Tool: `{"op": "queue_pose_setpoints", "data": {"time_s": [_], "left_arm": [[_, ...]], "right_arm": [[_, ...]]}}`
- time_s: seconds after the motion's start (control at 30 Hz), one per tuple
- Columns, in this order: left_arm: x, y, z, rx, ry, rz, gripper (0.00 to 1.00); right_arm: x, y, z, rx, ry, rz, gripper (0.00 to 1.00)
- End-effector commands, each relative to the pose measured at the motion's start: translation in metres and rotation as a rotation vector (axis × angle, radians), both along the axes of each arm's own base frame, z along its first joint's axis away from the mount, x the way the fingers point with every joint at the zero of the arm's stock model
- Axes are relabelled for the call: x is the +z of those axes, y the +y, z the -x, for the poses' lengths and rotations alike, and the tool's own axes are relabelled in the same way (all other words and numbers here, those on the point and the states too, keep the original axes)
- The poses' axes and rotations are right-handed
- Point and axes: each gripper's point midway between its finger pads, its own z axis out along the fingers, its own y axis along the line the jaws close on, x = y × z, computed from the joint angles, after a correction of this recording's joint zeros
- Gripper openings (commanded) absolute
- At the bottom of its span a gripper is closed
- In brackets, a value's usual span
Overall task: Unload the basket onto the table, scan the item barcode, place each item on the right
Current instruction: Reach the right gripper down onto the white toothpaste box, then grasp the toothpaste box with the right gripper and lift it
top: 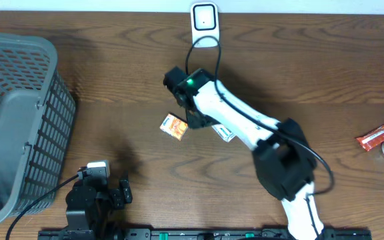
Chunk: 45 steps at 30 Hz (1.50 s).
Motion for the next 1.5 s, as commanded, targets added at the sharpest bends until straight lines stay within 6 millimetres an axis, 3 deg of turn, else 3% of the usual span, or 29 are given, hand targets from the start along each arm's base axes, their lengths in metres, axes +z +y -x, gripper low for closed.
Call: {"op": "queue_pose_setpoints", "data": {"time_s": [0.0,0.1,0.27,0.6,0.77,0.9,1.0,1.07,1.27,1.43,1.47], "left_arm": [[-0.002,0.001,0.001,0.01,0.004,0.002,0.86],[-0.001,0.001,0.0,0.01,0.004,0.002,0.86],[-0.001,0.001,0.0,0.01,0.004,0.002,0.86],[-0.002,0.001,0.001,0.01,0.004,0.002,0.86],[-0.002,0.001,0.001,0.01,0.004,0.002,0.86],[-0.001,0.001,0.0,0.01,0.004,0.002,0.86],[-0.002,0.001,0.001,0.01,0.004,0.002,0.86],[-0.001,0.001,0.0,0.01,0.004,0.001,0.86],[-0.001,0.001,0.0,0.01,0.004,0.002,0.86],[-0.001,0.001,0.0,0.01,0.004,0.001,0.86],[-0.001,0.001,0.0,0.01,0.004,0.002,0.86]], "right_arm": [[0.041,0.001,-0.02,0.129,-0.086,-0.083,0.95],[0.031,0.001,-0.035,0.22,-0.074,-0.12,0.99],[-0.005,-0.01,-0.05,0.237,-0.013,-0.132,0.99],[-0.051,-0.016,-0.048,0.372,0.058,-0.073,0.99],[-0.081,-0.027,-0.035,0.389,0.094,-0.057,0.98],[-0.099,-0.031,-0.021,0.409,0.121,-0.044,0.83],[-0.106,-0.034,-0.013,0.413,0.143,-0.047,0.48],[-0.107,-0.026,-0.006,0.416,0.172,-0.102,0.38],[-0.079,-0.003,0.008,0.41,0.266,-0.257,0.35],[-0.026,0.011,0.011,0.391,0.336,-0.352,0.29],[-0.005,0.019,0.012,0.396,0.354,-0.409,0.3]]}}
